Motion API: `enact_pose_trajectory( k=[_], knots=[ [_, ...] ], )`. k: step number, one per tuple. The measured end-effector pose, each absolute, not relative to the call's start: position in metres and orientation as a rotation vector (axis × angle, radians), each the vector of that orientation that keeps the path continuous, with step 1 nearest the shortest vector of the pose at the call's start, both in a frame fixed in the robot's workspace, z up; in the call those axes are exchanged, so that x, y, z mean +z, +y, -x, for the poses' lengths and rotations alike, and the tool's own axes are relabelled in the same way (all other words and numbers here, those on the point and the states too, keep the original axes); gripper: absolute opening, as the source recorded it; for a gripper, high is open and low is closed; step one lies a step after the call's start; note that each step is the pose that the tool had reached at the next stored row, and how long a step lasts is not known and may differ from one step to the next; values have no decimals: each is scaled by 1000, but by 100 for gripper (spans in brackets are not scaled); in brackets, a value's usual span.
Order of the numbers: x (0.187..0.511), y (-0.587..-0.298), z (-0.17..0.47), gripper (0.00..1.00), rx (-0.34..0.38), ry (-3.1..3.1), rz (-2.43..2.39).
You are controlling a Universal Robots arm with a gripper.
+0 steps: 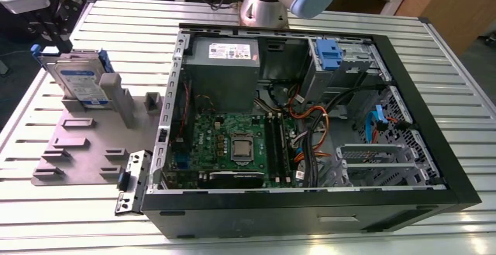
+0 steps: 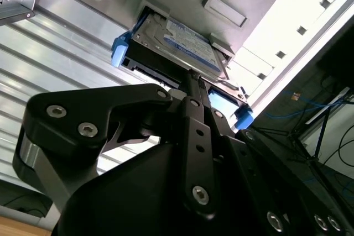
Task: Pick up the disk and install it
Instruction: 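Pick up the disk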
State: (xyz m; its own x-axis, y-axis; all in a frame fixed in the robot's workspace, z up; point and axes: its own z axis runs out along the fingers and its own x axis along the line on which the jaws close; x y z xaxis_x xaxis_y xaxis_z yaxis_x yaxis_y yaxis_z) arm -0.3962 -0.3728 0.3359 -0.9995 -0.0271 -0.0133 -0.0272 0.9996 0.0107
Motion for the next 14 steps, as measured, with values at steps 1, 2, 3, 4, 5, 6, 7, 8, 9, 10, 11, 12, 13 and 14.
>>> enact_pose_trajectory(
  k=[1,2,3,4,5,6,7,8,9,10,11,12,13,14],
  knots=[
    [336,-373,396,11,17,3128,52],
    [336,-373,396,11,17,3128,60],
    [336,-373,396,11,17,3128,61],
    [336,-373,396,11,17,3128,62],
    [336,-373,396,11,17,3128,63],
    [336,-373,396,11,17,3128,64],
    [336,-373,396,11,17,3128,65],
    [336,-373,396,11,17,3128,66],
    [336,-373,396,11,17,3128,67],
    [336,-373,396,11,17,3128,69],
    [336,-373,396,11,17,3128,73],
    [336,-373,396,11,17,3127,81],
    [336,-373,396,11,17,3127,94],
    [336,-373,396,11,18,3126,115]
  ],
)
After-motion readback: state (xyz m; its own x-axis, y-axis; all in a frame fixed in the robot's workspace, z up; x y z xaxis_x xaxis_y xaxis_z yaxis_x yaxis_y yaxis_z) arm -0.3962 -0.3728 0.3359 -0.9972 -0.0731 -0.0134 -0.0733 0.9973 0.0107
